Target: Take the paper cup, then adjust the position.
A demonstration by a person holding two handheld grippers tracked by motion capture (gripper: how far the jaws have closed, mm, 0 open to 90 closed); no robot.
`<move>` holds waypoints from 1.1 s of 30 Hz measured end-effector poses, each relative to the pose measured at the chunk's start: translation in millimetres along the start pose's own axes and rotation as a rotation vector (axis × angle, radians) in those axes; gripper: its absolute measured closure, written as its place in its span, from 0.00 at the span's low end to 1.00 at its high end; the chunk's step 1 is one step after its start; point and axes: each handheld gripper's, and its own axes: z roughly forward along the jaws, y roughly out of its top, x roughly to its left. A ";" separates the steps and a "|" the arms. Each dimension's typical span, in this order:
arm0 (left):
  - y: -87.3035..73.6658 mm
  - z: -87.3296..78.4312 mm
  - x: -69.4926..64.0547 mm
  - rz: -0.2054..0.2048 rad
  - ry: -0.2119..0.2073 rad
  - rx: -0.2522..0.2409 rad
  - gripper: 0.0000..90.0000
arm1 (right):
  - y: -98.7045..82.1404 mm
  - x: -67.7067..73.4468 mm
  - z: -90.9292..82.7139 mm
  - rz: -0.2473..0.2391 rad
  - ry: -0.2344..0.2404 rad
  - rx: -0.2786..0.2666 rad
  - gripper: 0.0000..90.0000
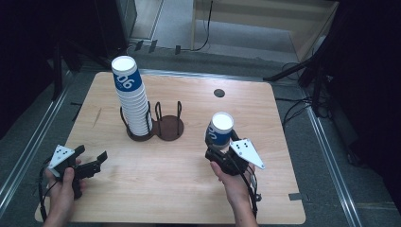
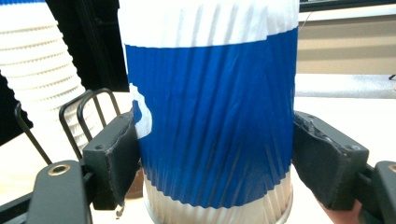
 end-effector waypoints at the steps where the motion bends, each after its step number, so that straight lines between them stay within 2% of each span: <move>1: 0.7 -0.3 -1.1 0.016 0.001 0.008 0.08 | -1.5 0.3 0.6 -0.006 -0.001 0.006 0.23; 4: 7.5 -3.5 -7.3 0.011 -0.022 0.014 0.08 | -4.9 1.9 -0.2 -0.017 0.002 0.013 0.23; 7: 17.4 -6.6 -18.7 0.034 -0.048 0.006 0.08 | -6.8 3.2 -1.0 -0.028 -0.001 0.019 0.23; 10: 27.7 -8.7 -31.8 0.048 -0.102 -0.017 0.08 | -8.1 3.4 -1.7 -0.046 -0.005 0.018 0.23; 14: 41.2 -7.4 -46.7 0.079 -0.138 -0.027 0.08 | -10.1 3.3 -1.6 -0.053 -0.007 0.023 0.23; 20: 58.3 -1.9 -66.0 0.116 -0.293 -0.026 0.08 | -15.4 7.0 0.2 -0.071 -0.003 0.035 0.23; 21: 58.3 -1.9 -66.0 0.116 -0.293 -0.026 0.08 | -16.5 8.3 0.5 -0.080 -0.002 0.036 0.23; 22: 60.9 0.6 -74.5 0.145 -0.306 0.002 0.08 | -17.6 9.6 0.4 -0.089 -0.003 0.039 0.23; 25: 59.9 1.8 -86.3 0.195 -0.328 0.028 0.08 | -21.2 12.9 1.1 -0.110 -0.020 0.046 0.23; 28: 58.4 3.5 -93.1 0.183 -0.365 0.039 0.08 | -24.5 15.8 2.4 -0.119 -0.022 0.050 0.23; 33: 60.0 4.3 -102.0 0.188 -0.382 0.042 0.08 | -31.3 24.2 5.4 -0.170 -0.015 0.052 0.23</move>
